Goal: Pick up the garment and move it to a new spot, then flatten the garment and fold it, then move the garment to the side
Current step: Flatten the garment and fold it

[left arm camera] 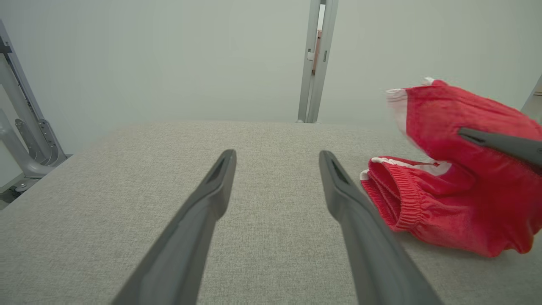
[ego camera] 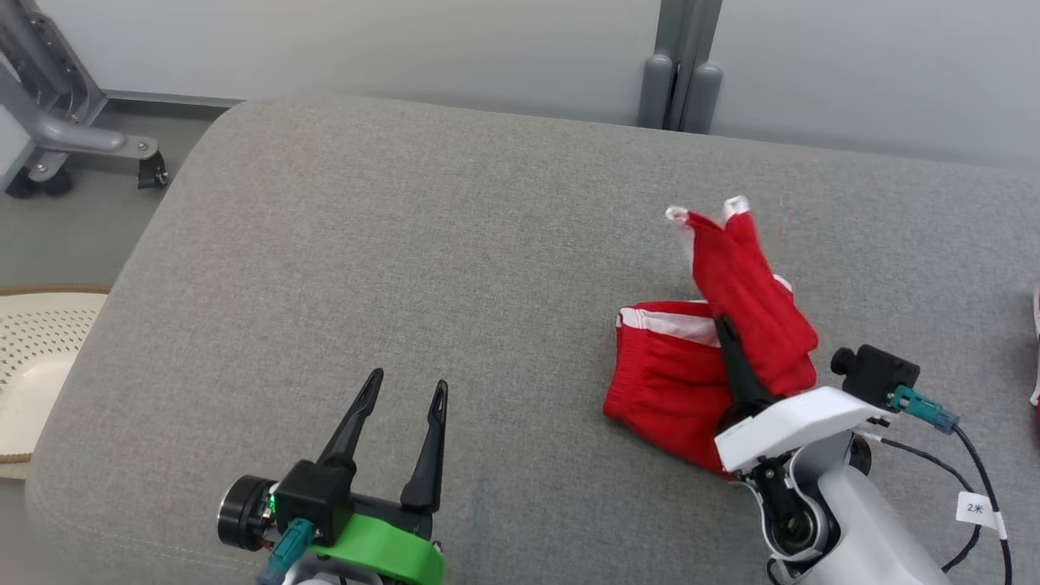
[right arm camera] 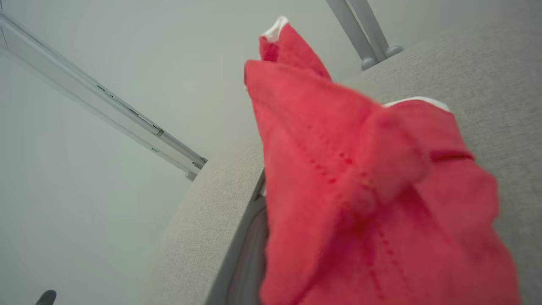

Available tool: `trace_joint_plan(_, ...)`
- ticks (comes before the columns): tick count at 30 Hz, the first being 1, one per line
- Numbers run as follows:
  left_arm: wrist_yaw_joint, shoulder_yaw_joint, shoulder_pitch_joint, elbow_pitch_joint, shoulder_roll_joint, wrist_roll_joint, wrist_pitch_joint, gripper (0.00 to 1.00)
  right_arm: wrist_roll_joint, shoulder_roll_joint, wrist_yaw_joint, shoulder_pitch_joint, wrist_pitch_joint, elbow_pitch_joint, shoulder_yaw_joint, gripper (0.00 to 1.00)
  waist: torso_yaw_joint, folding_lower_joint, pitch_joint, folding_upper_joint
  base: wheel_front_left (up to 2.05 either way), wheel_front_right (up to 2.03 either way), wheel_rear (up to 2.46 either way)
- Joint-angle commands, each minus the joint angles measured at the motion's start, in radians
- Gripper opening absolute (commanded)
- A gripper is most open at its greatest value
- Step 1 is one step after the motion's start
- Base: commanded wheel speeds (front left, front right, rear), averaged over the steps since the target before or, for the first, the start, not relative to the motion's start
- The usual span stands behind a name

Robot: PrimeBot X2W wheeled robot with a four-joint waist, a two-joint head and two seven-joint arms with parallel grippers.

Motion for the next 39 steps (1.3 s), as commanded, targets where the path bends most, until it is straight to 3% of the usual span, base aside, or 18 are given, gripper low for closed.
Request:
trace_joint_plan(1,0.000,0.000,0.015,-0.002,0.003,0.005,0.000,1.00,0.010,-0.003,0.000,0.016,-0.007,0.009,0.024,0.00,0.015,0.0000,-0.004,0.0000,0.00,0.00,0.00)
trace_joint_plan(11,0.001,0.002,0.022,0.001,0.003,0.006,0.000,1.00,0.041,-0.022,0.000,0.003,-0.043,0.053,0.142,0.00,0.051,0.0000,-0.007,0.0000,0.00,0.00,0.00)
trace_joint_plan(13,0.003,0.005,0.021,-0.002,0.003,0.007,0.000,1.00,0.063,-0.022,0.000,0.010,-0.032,0.056,0.172,1.00,0.056,0.0000,-0.007,0.0000,0.00,0.00,0.00)
trace_joint_plan(23,0.003,0.022,0.021,-0.008,0.003,0.006,0.000,1.00,0.126,-0.072,0.000,0.023,-0.034,0.033,0.321,1.00,0.065,0.0000,-0.005,0.0000,0.00,0.00,0.00)
trace_joint_plan(32,0.008,0.026,0.018,-0.005,0.003,0.002,0.000,1.00,0.166,-0.087,0.000,0.001,0.045,0.061,0.446,1.00,0.043,0.0000,-0.002,0.0000,0.00,0.00,0.00)
trace_joint_plan(39,0.007,0.046,0.004,-0.018,0.003,-0.006,0.000,1.00,0.140,-0.145,0.000,-0.032,-0.043,0.037,0.408,1.00,-0.007,0.0000,-0.009,0.0000,0.00,0.00,0.00)
